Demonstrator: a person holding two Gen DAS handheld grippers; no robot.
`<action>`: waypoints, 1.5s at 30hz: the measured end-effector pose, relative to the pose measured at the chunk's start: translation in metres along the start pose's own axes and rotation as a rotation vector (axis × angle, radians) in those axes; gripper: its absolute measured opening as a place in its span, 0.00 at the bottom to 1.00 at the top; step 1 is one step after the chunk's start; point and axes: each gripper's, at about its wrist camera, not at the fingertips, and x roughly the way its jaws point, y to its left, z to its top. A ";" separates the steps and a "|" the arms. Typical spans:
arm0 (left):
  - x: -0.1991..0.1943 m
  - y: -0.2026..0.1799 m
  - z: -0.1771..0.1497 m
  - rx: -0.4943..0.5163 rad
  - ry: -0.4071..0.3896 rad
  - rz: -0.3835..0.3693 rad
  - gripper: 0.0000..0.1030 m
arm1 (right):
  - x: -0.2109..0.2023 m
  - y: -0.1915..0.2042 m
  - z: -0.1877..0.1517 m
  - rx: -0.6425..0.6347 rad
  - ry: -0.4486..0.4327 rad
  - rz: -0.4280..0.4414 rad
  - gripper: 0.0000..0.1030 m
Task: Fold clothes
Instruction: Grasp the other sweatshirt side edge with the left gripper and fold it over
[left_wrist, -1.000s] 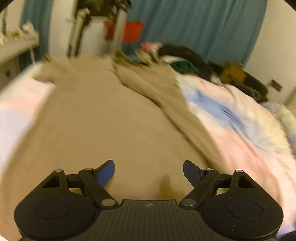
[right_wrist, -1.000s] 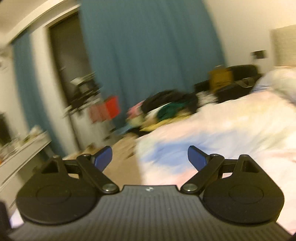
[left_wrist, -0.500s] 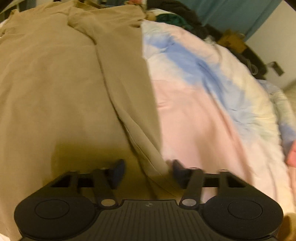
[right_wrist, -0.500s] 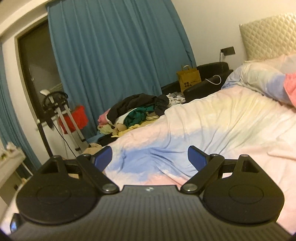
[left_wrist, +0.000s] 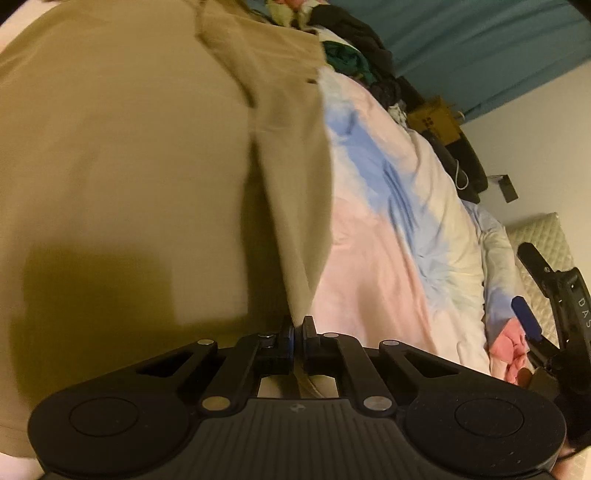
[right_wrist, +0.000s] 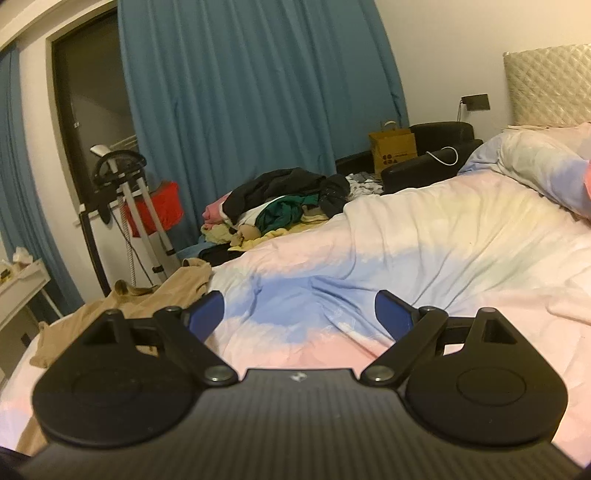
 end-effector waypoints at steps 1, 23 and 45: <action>-0.004 0.009 0.002 -0.012 0.003 -0.005 0.04 | 0.000 0.001 -0.001 -0.002 0.007 0.005 0.87; -0.025 0.029 -0.028 0.096 0.067 -0.095 0.02 | 0.016 0.047 -0.024 -0.101 0.147 0.073 0.87; 0.039 0.028 0.157 0.081 -0.212 0.073 0.79 | 0.044 0.076 -0.037 -0.060 0.209 0.173 0.87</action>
